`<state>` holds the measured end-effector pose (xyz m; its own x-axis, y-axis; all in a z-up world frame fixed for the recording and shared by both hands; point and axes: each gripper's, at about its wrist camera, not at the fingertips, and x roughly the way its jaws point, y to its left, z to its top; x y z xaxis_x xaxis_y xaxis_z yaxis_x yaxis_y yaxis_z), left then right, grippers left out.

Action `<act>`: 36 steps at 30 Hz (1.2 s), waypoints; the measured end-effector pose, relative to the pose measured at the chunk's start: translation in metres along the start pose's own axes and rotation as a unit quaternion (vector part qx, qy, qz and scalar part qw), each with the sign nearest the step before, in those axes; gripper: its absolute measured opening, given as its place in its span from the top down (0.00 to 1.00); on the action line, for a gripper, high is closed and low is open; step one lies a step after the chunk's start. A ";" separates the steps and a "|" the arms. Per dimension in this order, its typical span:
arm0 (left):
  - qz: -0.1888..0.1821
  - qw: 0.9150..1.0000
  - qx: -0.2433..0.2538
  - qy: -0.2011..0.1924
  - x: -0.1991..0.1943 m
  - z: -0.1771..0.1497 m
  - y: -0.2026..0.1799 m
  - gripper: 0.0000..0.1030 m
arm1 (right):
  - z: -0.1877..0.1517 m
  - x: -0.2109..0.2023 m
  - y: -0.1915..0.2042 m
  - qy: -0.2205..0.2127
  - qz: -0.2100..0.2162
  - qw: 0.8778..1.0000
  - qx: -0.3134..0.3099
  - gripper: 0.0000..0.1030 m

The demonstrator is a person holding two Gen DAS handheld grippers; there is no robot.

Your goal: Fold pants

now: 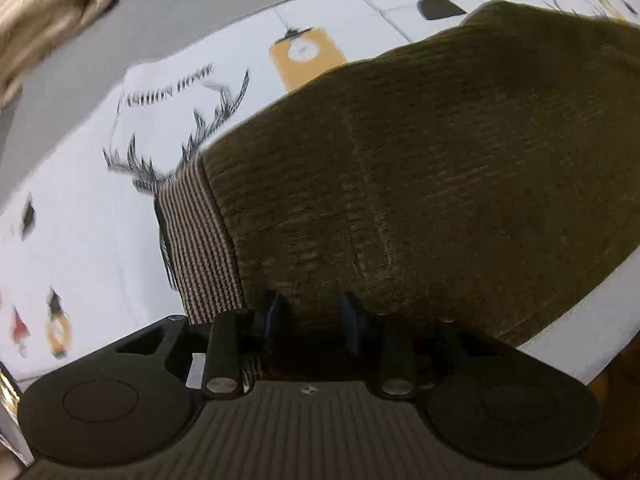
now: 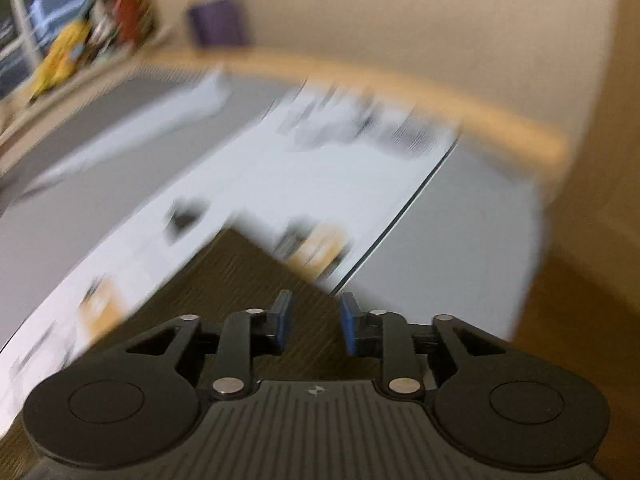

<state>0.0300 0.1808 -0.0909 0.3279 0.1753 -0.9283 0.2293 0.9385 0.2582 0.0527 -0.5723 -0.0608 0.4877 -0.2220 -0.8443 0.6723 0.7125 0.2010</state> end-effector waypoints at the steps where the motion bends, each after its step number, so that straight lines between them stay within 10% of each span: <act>1: 0.000 1.000 -0.016 -0.014 -0.007 0.004 0.004 0.63 | -0.006 0.015 -0.001 0.055 -0.001 0.998 0.010 0.69; 6: -0.014 0.987 -0.106 -0.121 -0.036 0.029 0.024 0.60 | -0.013 0.026 -0.001 0.091 -0.022 0.996 0.005 0.67; 9: -0.022 0.985 -0.144 -0.092 -0.018 0.037 0.028 0.60 | -0.011 0.021 -0.006 0.090 -0.032 0.995 0.014 0.62; 13: 0.030 0.997 -0.076 -0.009 0.014 0.038 0.003 0.62 | -0.009 0.019 -0.017 0.094 -0.030 0.994 0.037 0.62; 20: 0.020 0.987 -0.095 -0.130 -0.044 0.057 -0.020 0.40 | 0.000 0.010 -0.040 0.052 -0.076 0.994 0.057 0.60; 36: 0.026 0.990 -0.056 -0.124 -0.036 0.076 -0.039 0.34 | 0.002 0.036 -0.052 0.082 -0.033 0.992 0.085 0.31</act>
<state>0.0788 0.1154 -0.0473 0.5552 0.1582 -0.8165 0.1085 0.9596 0.2597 0.0363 -0.6185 -0.1004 0.3516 -0.1437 -0.9251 0.7907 0.5747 0.2112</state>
